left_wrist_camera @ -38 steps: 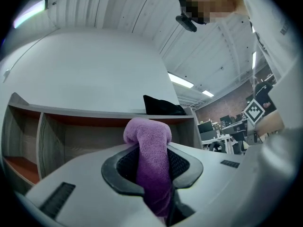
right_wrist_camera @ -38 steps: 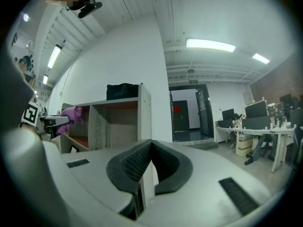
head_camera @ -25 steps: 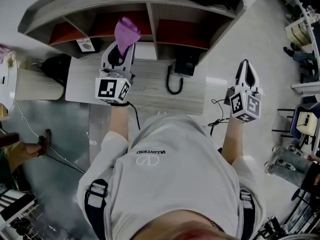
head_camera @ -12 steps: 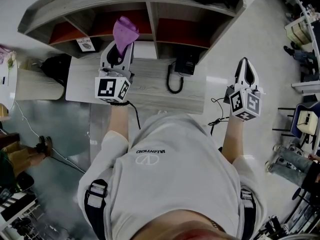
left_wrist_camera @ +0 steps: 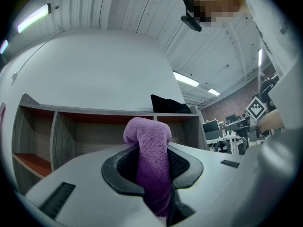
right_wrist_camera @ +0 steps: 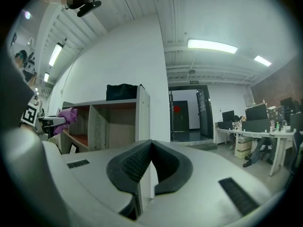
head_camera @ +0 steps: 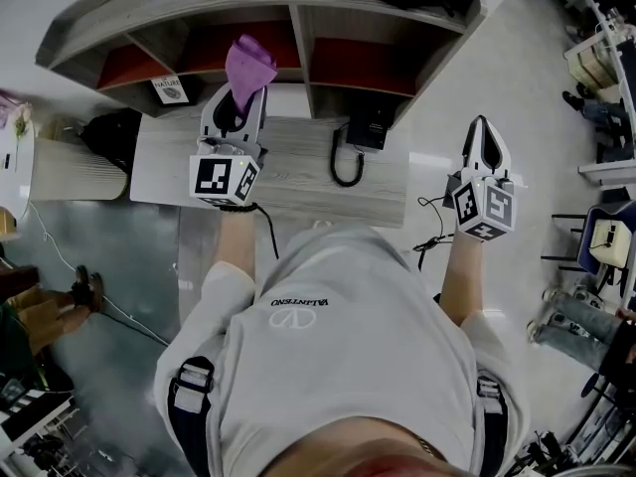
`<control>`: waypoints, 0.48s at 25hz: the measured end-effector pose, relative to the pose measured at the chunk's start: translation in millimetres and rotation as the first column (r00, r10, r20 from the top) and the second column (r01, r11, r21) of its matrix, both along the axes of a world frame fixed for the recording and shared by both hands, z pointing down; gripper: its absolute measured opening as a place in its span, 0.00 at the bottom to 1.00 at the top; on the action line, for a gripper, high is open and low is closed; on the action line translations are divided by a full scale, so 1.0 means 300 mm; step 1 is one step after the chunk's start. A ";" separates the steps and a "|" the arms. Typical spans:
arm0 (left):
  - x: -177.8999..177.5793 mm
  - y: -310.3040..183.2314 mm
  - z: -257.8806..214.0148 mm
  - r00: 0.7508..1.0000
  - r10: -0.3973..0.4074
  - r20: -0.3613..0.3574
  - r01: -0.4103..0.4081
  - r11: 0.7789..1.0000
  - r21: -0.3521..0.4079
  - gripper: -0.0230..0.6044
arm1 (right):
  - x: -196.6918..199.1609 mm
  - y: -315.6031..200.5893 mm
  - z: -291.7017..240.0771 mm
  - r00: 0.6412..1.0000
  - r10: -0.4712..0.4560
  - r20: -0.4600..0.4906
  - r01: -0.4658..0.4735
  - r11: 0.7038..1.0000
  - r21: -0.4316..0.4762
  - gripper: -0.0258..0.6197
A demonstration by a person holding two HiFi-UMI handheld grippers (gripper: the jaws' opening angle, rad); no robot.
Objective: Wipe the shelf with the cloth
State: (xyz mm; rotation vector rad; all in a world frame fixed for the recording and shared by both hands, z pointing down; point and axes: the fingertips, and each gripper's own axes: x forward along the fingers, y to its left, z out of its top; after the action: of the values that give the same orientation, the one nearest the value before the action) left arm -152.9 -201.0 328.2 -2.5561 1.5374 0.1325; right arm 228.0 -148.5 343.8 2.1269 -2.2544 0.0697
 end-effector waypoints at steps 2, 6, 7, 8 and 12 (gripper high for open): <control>-0.001 0.002 0.002 1.000 0.000 -0.003 0.000 1.000 -0.002 0.20 | -0.002 0.003 0.003 1.000 0.000 0.001 0.000 1.000 -0.003 0.04; 0.005 0.002 -0.001 1.000 0.004 -0.004 -0.004 1.000 0.002 0.20 | 0.004 0.005 0.006 1.000 0.003 0.001 -0.003 1.000 -0.006 0.04; 0.006 0.002 -0.002 1.000 0.004 -0.005 -0.004 1.000 0.002 0.20 | 0.007 0.006 0.006 1.000 0.005 0.001 -0.005 1.000 -0.006 0.04; 0.006 0.002 -0.003 1.000 0.004 -0.006 -0.004 1.000 0.002 0.20 | 0.009 0.006 0.007 1.000 0.007 0.001 -0.007 1.000 -0.007 0.04; 0.005 0.003 0.000 1.000 0.000 -0.003 0.000 1.000 -0.004 0.20 | 0.012 0.009 0.007 1.000 0.012 0.002 -0.012 1.000 -0.010 0.04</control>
State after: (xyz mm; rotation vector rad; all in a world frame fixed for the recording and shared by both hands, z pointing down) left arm -151.6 -200.1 328.2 -2.5605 1.5402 0.1328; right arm 231.6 -145.7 345.9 2.1364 -2.2381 0.0828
